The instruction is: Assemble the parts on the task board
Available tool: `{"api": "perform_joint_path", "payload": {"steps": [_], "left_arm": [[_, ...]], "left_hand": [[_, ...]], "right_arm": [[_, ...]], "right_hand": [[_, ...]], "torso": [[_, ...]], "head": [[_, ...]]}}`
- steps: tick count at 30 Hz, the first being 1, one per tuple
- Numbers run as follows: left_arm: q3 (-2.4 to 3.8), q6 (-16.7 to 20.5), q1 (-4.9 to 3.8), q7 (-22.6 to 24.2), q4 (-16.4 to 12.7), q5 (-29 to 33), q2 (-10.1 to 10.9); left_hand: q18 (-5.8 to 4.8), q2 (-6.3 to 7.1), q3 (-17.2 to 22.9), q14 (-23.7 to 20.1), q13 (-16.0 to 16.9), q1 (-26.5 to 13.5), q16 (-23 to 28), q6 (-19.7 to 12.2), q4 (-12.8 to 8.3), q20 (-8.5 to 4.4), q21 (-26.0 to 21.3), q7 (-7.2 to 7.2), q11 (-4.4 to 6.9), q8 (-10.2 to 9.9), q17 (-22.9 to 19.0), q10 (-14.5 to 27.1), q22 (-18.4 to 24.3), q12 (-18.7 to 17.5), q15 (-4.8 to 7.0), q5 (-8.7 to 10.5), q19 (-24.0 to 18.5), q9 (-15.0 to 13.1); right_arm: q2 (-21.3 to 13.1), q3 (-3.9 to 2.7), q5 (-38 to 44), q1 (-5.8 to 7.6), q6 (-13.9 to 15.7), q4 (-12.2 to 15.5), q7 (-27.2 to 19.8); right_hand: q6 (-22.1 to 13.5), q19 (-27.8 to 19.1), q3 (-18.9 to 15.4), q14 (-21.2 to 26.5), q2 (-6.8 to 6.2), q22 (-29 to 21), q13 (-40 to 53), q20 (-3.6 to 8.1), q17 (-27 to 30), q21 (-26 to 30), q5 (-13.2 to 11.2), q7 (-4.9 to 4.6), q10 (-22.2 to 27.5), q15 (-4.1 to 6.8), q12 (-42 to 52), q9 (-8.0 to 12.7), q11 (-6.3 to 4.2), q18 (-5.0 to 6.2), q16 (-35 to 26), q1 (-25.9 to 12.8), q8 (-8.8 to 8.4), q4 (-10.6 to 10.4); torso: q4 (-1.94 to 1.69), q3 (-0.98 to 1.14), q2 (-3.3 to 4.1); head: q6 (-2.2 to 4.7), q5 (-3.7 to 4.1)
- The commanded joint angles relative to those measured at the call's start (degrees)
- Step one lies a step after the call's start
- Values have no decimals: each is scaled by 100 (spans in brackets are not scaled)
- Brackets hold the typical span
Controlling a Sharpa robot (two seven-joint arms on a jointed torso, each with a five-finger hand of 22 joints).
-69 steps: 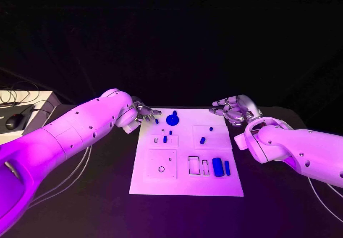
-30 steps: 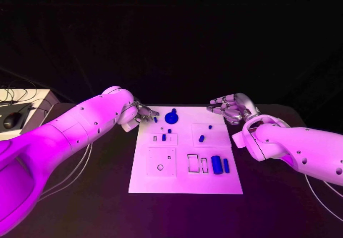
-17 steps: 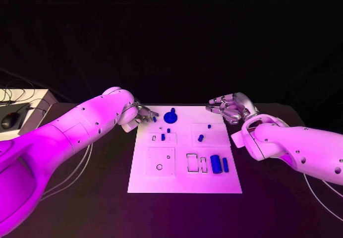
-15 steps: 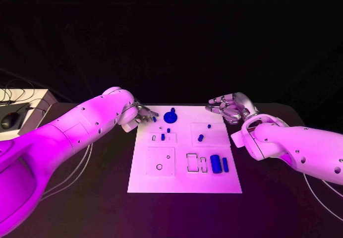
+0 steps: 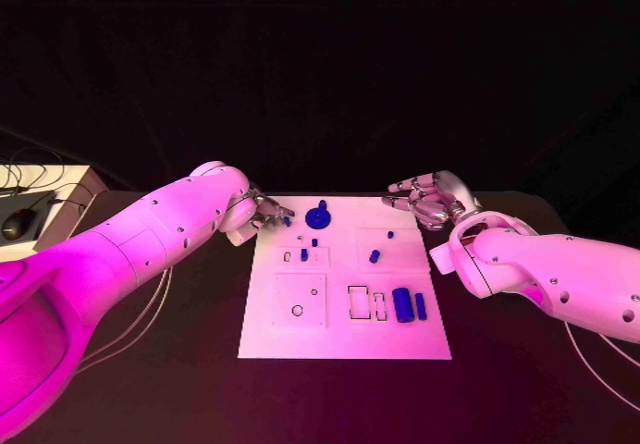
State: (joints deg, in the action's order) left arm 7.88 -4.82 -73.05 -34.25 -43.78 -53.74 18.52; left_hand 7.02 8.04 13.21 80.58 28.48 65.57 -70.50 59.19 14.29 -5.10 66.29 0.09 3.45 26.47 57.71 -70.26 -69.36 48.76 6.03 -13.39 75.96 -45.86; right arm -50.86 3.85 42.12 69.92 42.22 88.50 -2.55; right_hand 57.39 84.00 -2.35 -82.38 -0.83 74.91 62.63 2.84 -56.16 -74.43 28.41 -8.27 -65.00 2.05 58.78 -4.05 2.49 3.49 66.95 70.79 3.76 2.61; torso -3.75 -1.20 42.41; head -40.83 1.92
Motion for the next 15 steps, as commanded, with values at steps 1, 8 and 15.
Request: {"api": "perform_joint_path", "payload": {"steps": [1,8,15], "left_arm": [[0,-47,-9,112,-29,84,-18],[-3,-63,-9,172,-16,152,-8],[-6,-127,-10,204,-11,190,0]], "left_hand": [[-28,-33,0,21,2,130,33,14,-85,29,-25,25,-22,-44,-5,31,6,-24,-16,12,-10,4],[-11,-254,121,-21,-40,451,60,-45,-359,64,-99,132,-85,-477,-22,130,43,-102,-59,4,-74,352],[18,-268,665,-62,-159,611,61,105,-685,117,-146,218,-133,-998,-34,135,54,-202,-105,5,-118,966]], "right_arm": [[5,-2,55,2,-25,10,-58],[2,-2,55,4,-27,13,-53],[-1,-2,55,5,-28,15,-51]], "right_hand": [[16,461,1,-12,8,1096,1,21,7,22,34,-40,8,27,-12,1,-35,51,-26,-51,14,21],[16,461,1,-12,8,1096,1,21,7,22,34,-40,8,27,-12,1,-35,51,-26,-51,14,21],[16,461,1,-12,8,1096,1,21,7,22,34,-40,8,27,-12,1,-35,51,-26,-51,14,21]], "torso": [[-4,-3,-1],[-5,-6,-1],[-6,-4,3]], "head": [[-7,-5],[-4,-7],[-15,-11]]}}
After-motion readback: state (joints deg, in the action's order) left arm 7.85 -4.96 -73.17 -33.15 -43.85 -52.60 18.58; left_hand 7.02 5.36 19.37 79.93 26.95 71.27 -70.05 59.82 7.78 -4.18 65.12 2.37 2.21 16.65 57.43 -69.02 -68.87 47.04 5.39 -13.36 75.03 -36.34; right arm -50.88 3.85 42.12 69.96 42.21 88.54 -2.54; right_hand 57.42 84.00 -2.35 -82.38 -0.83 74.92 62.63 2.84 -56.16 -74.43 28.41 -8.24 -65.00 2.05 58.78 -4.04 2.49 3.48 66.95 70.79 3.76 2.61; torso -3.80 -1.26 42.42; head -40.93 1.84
